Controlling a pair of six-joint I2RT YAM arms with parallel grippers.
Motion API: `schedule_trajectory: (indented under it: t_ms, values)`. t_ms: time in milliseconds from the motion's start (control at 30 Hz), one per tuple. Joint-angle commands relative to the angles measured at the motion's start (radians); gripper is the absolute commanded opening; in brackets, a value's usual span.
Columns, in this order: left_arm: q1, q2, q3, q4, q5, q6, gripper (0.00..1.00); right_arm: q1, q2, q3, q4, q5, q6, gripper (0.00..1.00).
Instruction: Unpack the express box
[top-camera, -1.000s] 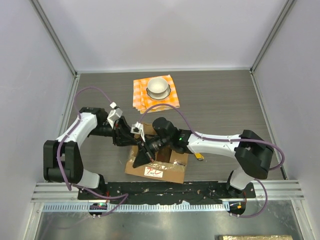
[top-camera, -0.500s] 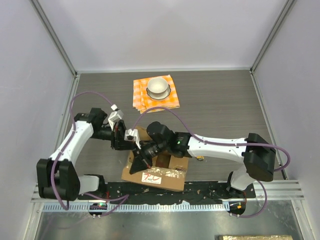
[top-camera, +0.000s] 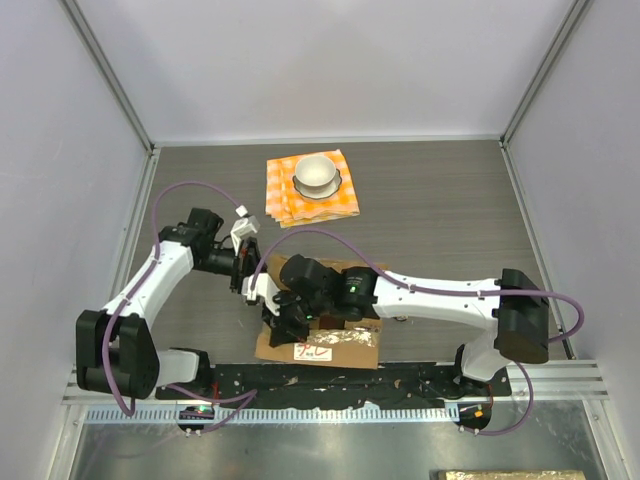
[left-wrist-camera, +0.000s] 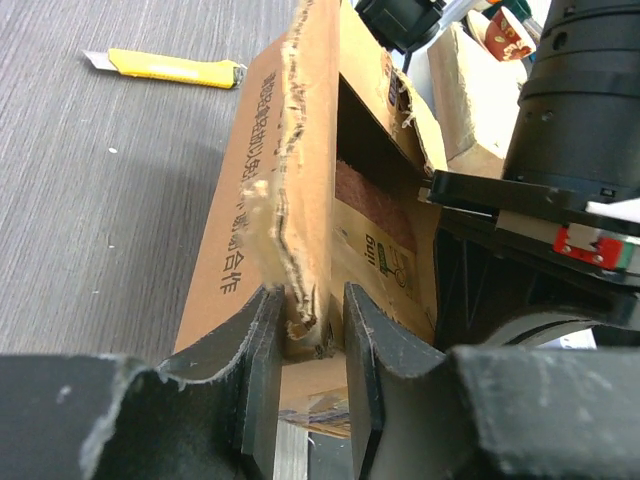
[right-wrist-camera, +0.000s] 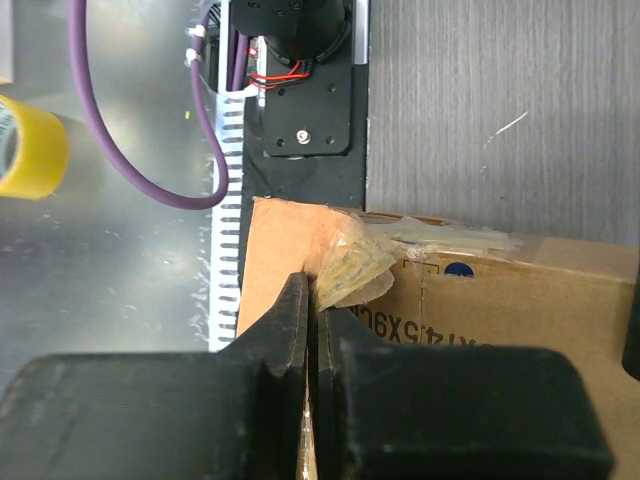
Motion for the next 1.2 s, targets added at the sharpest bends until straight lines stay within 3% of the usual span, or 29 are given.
schedule_trajectory:
  t_ms: [0,267,500,867,1167]
  values:
    - [0.008,0.037,-0.005,0.051,-0.292,0.027,0.00,0.034,-0.192,0.159,0.225,0.103,-0.233,0.01]
    - [-0.027,0.022,-0.023,0.100,-0.338,-0.011,0.00,0.040,-0.203,0.178,0.294,0.131,-0.284,0.01]
    - [-0.063,0.031,-0.029,0.186,-0.404,-0.100,0.00,0.118,-0.168,0.267,0.269,0.195,-0.405,0.01]
    - [-0.064,0.109,-0.006,0.203,-0.507,-0.129,0.00,0.333,-0.161,0.315,0.182,0.497,-0.657,0.01]
    - [-0.064,0.088,0.012,0.232,-0.529,-0.172,0.00,0.331,-0.168,0.251,0.206,0.547,-0.634,0.01]
